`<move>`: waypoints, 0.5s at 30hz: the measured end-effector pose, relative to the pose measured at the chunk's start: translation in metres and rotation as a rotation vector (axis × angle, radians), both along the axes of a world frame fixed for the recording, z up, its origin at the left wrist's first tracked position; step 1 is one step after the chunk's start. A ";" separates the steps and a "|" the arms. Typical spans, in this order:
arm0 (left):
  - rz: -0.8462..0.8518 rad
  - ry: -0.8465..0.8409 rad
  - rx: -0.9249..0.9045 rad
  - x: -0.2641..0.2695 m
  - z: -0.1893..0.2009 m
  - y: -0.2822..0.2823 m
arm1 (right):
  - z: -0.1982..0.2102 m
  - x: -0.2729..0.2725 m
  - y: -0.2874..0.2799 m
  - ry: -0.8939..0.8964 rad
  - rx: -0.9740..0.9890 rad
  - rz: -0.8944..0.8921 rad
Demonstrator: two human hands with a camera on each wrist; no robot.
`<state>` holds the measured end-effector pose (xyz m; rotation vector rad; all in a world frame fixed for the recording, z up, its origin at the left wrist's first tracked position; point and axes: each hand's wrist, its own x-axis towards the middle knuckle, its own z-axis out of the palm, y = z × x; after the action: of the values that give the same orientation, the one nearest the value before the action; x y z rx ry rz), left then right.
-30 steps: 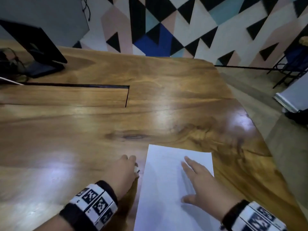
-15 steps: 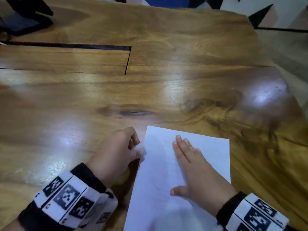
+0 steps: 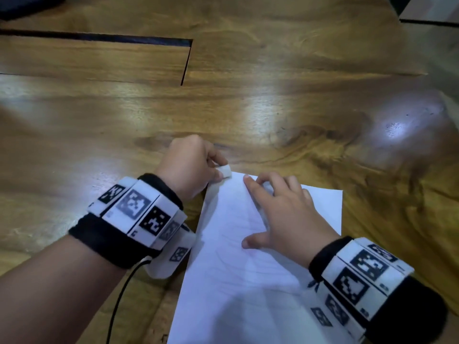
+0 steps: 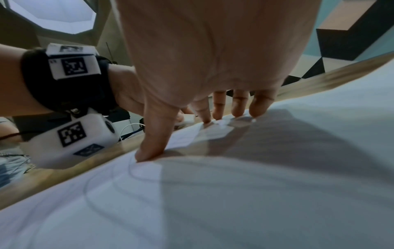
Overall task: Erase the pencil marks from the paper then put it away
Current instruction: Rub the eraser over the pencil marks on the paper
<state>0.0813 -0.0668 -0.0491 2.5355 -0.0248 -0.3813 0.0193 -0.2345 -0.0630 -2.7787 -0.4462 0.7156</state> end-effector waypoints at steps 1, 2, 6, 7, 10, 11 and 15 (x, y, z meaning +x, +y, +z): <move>0.011 -0.005 -0.016 0.002 0.000 -0.001 | -0.001 0.001 0.000 0.009 0.010 0.000; 0.021 -0.006 -0.031 0.003 -0.001 -0.002 | -0.002 0.002 0.000 0.019 0.016 0.000; 0.024 0.003 -0.043 -0.004 -0.007 -0.006 | -0.005 0.004 -0.001 0.042 0.012 0.002; 0.013 0.007 -0.029 -0.005 -0.007 -0.007 | -0.005 0.004 -0.001 0.045 0.010 0.002; -0.016 0.009 0.000 -0.004 -0.005 -0.008 | -0.006 0.004 -0.001 0.054 0.002 0.002; -0.012 -0.003 0.000 -0.002 -0.004 -0.009 | -0.006 0.004 -0.001 0.057 -0.002 0.001; -0.053 0.005 0.037 -0.004 -0.002 -0.010 | -0.006 0.005 0.000 0.068 -0.011 0.003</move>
<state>0.0774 -0.0769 -0.0510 2.5742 -0.0843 -0.4130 0.0242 -0.2348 -0.0687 -2.7547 -0.4342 0.8120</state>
